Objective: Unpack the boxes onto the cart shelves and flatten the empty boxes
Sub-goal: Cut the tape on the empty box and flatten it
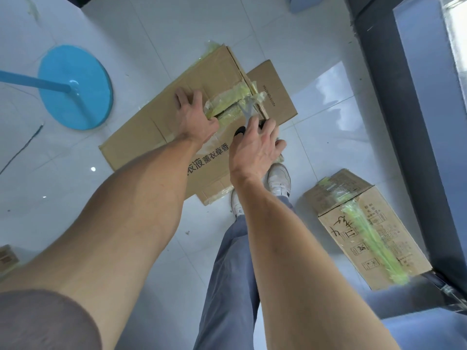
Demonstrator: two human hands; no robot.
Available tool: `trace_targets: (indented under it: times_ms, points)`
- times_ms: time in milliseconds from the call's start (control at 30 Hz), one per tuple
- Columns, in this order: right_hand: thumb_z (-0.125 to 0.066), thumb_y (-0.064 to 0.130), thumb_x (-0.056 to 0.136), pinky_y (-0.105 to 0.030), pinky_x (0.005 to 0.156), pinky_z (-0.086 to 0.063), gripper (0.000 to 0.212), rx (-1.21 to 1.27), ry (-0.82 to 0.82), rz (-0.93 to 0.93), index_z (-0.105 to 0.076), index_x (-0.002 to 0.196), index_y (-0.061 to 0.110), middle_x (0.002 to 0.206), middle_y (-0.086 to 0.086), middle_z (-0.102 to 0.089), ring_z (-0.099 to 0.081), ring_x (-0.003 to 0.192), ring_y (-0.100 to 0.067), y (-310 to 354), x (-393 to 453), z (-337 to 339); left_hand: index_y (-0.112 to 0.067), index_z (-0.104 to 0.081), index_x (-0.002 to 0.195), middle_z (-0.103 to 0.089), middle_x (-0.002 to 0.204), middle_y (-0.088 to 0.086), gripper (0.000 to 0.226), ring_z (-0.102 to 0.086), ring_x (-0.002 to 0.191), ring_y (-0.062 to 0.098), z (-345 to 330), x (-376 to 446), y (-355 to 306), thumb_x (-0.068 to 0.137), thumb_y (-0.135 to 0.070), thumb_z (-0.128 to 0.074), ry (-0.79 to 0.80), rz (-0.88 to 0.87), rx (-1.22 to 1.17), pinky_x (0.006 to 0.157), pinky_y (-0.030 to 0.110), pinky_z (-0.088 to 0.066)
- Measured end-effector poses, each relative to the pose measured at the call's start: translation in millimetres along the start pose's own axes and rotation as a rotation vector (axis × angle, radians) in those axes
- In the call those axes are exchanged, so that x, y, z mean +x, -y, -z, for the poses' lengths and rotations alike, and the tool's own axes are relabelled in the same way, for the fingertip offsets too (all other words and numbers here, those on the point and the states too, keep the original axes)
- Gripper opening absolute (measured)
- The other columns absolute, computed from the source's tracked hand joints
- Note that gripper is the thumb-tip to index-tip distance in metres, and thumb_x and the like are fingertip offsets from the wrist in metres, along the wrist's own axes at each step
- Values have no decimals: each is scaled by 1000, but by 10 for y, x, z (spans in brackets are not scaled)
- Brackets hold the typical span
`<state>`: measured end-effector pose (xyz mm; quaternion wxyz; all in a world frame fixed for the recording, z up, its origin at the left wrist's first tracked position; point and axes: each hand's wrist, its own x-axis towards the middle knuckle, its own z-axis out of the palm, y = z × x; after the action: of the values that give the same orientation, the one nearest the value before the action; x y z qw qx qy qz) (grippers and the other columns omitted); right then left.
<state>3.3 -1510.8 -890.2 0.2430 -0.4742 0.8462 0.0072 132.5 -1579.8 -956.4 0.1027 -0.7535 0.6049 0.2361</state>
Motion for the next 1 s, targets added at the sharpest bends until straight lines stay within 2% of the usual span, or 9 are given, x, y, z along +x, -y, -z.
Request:
trace_targets:
  times_ms: [100, 200, 300, 367, 433, 567, 667, 833, 1000]
  points:
    - [-58, 20, 84, -36, 79, -22, 22, 25, -5, -20, -53, 105, 21, 105, -4, -47, -43, 95, -23, -55, -169, 22, -8, -44, 121, -24, 146, 33, 54, -25, 136, 50, 46, 57, -29, 71, -21, -60, 49, -4, 36, 87, 39, -44]
    - [-57, 22, 85, -37, 81, -25, 20, 14, 13, -68, -53, 104, 22, 106, -3, -46, -41, 94, -23, -124, -158, 27, -5, -43, 119, -30, 136, 30, 52, -33, 125, 46, 92, 110, -68, 70, -18, -58, 78, 10, 23, 88, 44, -49]
    - [-54, 23, 87, -38, 83, -26, 18, -2, 1, -107, -56, 105, 24, 106, -3, -46, -43, 95, -23, -158, 69, 52, -7, -42, 119, -33, 136, 30, 48, -40, 120, 42, 63, 77, -53, 73, -17, -55, 59, 26, 15, 79, 35, -43]
    - [-54, 21, 87, -39, 84, -26, 21, -23, -11, -46, -58, 108, 22, 106, -3, -47, -43, 97, -24, -168, 202, 65, -8, -42, 121, -30, 143, 32, 48, -46, 118, 41, 8, 26, -66, 76, -19, -55, 31, 24, 36, 76, 33, -38]
    - [-52, 19, 88, -41, 87, -30, 26, -57, 2, 23, -60, 113, 20, 108, -5, -47, -43, 99, -26, -147, 264, 61, -10, -41, 126, -22, 151, 34, 49, -47, 123, 42, -30, -10, -86, 80, -21, -56, 17, 30, 65, 79, 36, -44]
    - [-47, 16, 91, -42, 90, -31, 30, -102, 32, 73, -60, 118, 17, 108, -5, -47, -43, 100, -26, -116, 259, 10, -9, -37, 130, -15, 156, 32, 46, -31, 138, 45, -35, -29, -93, 89, -27, -50, 15, 51, 165, 83, 44, -49]
    - [-47, 15, 91, -42, 89, -30, 24, -80, 49, 62, -61, 111, 18, 104, -5, -46, -42, 96, -26, -74, 282, 5, -10, -37, 129, -15, 158, 29, 40, -31, 138, 42, 0, -50, -75, 94, -28, -40, 11, 33, 229, 75, 44, -47]
    - [-46, 9, 91, -41, 85, -31, 20, -122, 93, 137, -59, 101, 19, 94, -4, -42, -36, 83, -24, 69, 500, 29, -12, -40, 128, -17, 159, 26, 34, -32, 137, 38, -6, -89, -41, 97, -26, -37, -14, 16, 221, 78, 43, -49]
    - [-42, -4, 89, -36, 72, -35, 34, -36, 177, 175, -58, 115, 10, 103, -14, -55, -46, 79, -28, -104, 512, 45, -12, -42, 127, -18, 159, 27, 35, -31, 138, 40, -52, -91, -92, 95, -24, -37, -32, 47, 222, 77, 43, -47]
